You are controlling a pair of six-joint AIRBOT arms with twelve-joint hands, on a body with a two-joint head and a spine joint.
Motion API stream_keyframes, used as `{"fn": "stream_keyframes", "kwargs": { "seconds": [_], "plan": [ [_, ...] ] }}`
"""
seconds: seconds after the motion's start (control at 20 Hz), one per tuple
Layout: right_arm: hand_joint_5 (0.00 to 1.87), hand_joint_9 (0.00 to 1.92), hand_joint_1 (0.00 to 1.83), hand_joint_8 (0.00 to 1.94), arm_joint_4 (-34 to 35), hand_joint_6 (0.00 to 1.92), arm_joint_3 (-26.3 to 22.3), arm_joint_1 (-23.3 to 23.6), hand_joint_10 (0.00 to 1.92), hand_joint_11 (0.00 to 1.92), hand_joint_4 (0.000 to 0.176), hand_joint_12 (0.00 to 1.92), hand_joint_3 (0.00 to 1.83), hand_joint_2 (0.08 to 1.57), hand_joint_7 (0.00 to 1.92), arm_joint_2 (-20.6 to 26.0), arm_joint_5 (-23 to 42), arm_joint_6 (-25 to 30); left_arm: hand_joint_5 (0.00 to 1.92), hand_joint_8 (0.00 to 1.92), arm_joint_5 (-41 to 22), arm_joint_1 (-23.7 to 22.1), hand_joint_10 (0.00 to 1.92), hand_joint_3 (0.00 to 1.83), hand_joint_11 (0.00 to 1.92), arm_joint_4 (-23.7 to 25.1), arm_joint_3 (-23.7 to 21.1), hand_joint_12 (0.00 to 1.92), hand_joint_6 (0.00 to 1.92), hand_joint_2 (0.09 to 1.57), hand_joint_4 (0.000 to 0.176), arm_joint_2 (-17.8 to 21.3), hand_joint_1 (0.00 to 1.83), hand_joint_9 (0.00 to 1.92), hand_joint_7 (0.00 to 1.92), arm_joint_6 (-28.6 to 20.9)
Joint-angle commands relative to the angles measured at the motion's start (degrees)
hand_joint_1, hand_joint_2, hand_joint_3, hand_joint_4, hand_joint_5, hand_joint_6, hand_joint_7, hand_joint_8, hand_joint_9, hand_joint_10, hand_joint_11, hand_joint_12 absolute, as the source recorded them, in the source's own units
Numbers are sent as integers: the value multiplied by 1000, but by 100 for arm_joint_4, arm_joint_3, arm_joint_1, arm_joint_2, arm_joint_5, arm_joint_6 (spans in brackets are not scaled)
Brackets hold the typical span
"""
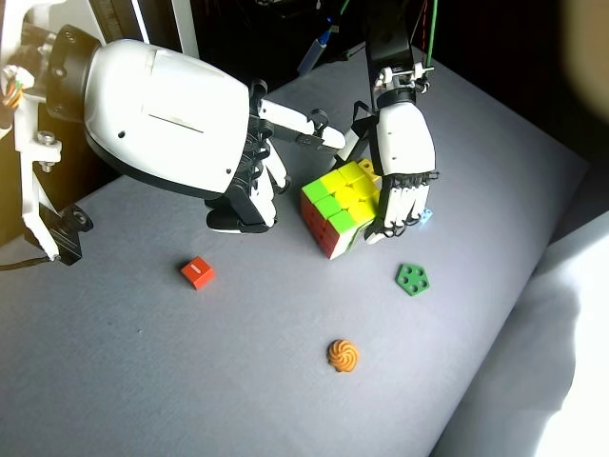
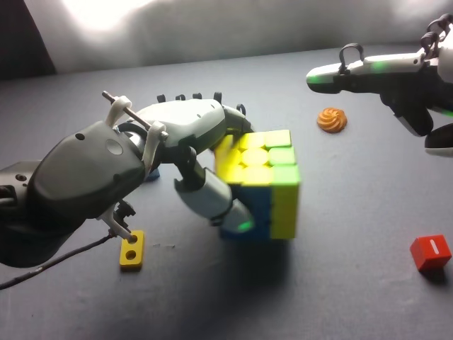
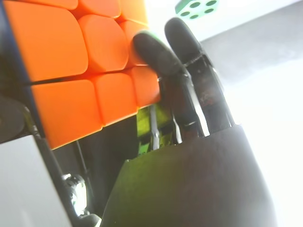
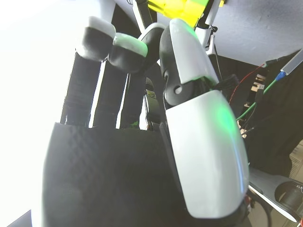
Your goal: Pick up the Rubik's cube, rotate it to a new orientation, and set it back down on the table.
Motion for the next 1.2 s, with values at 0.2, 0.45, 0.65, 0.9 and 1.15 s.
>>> {"fn": "stream_keyframes", "kwargs": {
  "seconds": [0.2, 0.45, 0.65, 0.9, 1.15],
  "plan": [
    [32, 885, 1303, 1404, 138, 3, -11, 57, 1921, 790, 96, 1921, 7, 1213, 774, 1, -133, 9, 125, 4, -354, -127, 5, 0, 0, 227, -33, 267, 3, 656, 0, -5, 619, 58, 82, -59],
    [332, 839, 1297, 1609, 138, 30, -11, 57, 1885, 801, 19, 1921, 0, 1143, 841, 1, -133, -1, 160, 2, -353, -210, 2, 0, 0, 381, -68, 346, 3, 679, 0, 42, 619, 88, 118, -59],
    [630, 832, 470, 1384, 138, 1546, -11, 57, 1727, 786, 0, 1905, 10, 1373, 830, 0, -133, -13, 172, 5, 180, -543, 6, 0, 0, 911, -65, 288, 5, 682, 0, 251, 512, 98, 134, -60],
    [691, 764, 303, 1938, 138, 1920, -11, 55, 1920, 796, 0, 1921, 7, 1560, 777, 0, -132, -35, 149, 2, 991, -1037, 1, 9, 0, 1507, -192, 217, 2, 708, 0, 729, 364, 80, 118, -60],
    [637, 724, 356, 1941, 138, 1921, -23, 40, 1921, 754, 0, 1921, 2, 1561, 728, -2, -134, -231, 265, 22, 2684, -2022, 7, 4, 0, 2470, -335, 480, 9, 946, 0, 1590, 365, 217, 243, 4]
  ]
}}
